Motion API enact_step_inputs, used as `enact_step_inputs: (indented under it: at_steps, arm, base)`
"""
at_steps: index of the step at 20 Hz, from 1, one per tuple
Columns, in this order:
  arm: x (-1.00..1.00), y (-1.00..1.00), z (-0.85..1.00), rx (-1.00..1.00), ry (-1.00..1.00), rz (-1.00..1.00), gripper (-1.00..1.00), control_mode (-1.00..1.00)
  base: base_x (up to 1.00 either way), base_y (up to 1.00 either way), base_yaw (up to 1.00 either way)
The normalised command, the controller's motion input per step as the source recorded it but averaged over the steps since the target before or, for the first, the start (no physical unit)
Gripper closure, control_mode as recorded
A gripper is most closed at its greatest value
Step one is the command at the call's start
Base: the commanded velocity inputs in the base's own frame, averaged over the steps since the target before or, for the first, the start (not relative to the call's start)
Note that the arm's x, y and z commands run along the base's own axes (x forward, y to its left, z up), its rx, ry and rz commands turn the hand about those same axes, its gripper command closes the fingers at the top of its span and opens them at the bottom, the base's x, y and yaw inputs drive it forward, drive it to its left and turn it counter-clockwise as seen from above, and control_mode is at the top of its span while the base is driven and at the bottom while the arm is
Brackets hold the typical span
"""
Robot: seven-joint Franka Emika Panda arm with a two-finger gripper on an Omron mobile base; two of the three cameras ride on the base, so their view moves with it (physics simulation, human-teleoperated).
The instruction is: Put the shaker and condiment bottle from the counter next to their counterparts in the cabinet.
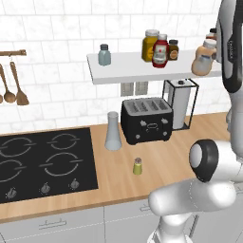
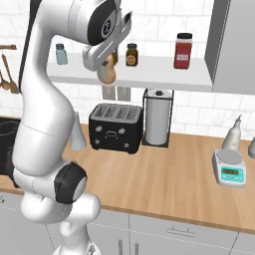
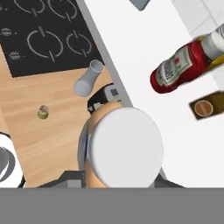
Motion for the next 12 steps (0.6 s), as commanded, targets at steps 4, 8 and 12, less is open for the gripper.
enact_step_inputs:
  at_steps: [4,8,12]
  arm:
    - [0.00,0.07,0.00,-0.09,-0.03,-0.04,1.00,-1.00]
    - [0.02,0.06,-0.10,-0.02,-0.04,-0.03,1.00,-1.00]
    - [0.00,0.02,-0.30,0.00,-0.08,0.00,1.00,-1.00]
  base:
    - [0.00,0.00,0.00]
    - [0.00,0.00,0.00]
    - [0.00,0.00,0.00]
